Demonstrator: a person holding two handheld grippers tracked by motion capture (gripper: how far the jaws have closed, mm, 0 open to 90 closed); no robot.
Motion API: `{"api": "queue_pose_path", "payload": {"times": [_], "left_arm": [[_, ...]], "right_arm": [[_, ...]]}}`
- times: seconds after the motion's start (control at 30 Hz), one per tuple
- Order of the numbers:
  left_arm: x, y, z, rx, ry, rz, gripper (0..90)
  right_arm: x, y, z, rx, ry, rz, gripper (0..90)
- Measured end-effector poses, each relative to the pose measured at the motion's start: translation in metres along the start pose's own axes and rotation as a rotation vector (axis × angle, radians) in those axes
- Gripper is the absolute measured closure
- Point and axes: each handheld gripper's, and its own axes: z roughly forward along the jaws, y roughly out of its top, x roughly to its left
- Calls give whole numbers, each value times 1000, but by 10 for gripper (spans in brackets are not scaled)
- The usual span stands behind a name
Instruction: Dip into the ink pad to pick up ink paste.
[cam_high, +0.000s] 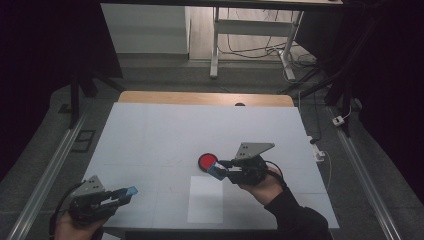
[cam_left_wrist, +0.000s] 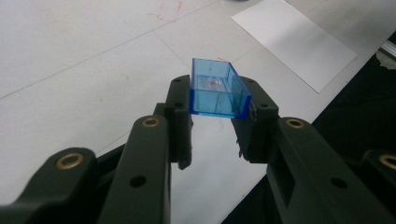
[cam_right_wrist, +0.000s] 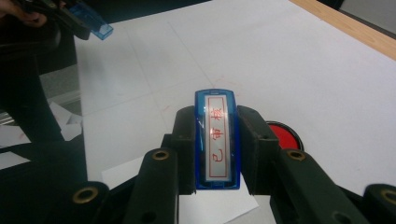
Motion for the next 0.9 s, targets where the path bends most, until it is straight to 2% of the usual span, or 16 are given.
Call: {"api": "queue_pose_path", "payload": {"times": [0.27, 0.57, 0.9], "left_arm": [[1, 0, -1, -6, 2, -6, 683], [-1, 0, 0, -15, 8, 24, 683], [-2, 1, 1, -6, 11, 34, 682]], "right_arm": [[-9, 1, 9, 18, -25, 10, 701], [-23, 2, 22, 48, -54, 38, 701], [-34, 5, 39, 88, -70, 53, 701]]}}
